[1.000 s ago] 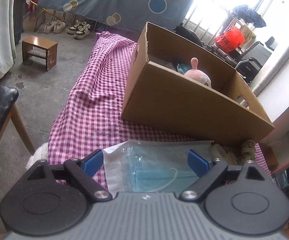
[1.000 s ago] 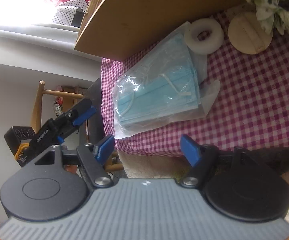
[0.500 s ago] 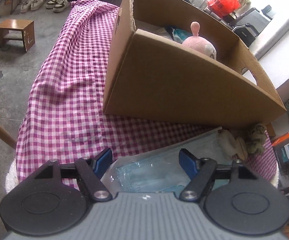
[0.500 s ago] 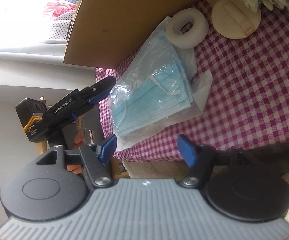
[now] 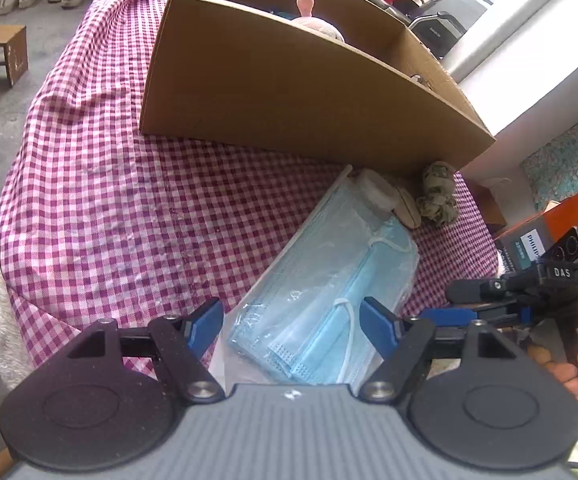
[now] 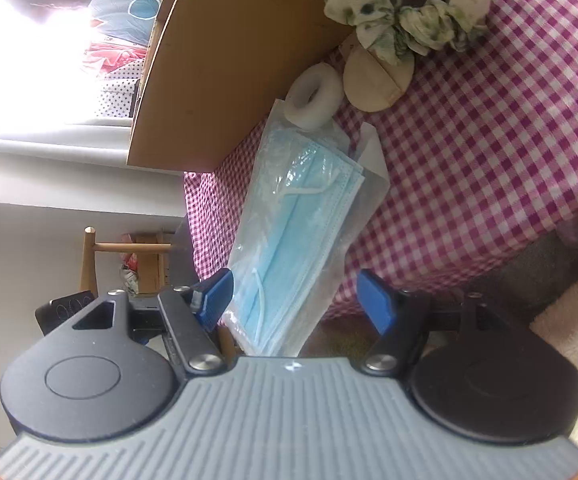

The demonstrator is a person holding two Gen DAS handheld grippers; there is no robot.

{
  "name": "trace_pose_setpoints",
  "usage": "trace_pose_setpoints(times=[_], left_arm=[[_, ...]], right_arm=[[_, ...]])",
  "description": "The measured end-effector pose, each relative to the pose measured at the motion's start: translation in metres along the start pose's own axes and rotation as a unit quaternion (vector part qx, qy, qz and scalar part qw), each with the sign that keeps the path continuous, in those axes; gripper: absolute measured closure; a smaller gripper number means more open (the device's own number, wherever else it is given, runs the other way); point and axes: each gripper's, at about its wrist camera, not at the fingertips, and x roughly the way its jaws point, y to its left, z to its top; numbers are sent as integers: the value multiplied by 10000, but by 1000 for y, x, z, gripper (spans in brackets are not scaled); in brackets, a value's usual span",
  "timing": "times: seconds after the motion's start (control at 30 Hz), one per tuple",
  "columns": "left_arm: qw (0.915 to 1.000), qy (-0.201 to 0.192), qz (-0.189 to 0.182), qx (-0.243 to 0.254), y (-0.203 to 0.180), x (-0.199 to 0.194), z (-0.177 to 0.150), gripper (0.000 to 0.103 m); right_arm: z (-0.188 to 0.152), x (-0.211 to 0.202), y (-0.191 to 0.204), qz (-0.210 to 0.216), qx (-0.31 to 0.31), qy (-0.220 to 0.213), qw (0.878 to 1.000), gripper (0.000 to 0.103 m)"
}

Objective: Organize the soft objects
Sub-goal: 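Grasp the bagged blue face masks by one end with the right tool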

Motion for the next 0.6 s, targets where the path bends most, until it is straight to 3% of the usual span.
trace_pose_setpoints(times=[0.2, 0.33, 0.47, 0.6], left_arm=[[9972, 3, 531, 536, -21, 22, 20, 30], [9948, 161, 602, 805, -34, 35, 25, 32], [9948, 335, 447, 851, -40, 41, 27, 35], [9969, 540, 79, 561, -35, 38, 29, 48]], right_arm=[[-17, 5, -27, 150, 511, 305, 9981, 34], [-23, 22, -38, 393, 789, 368, 9954, 34], [-26, 37, -43, 701, 976, 322, 9922, 36], [-28, 42, -51, 1043, 1115, 268, 9879, 57]])
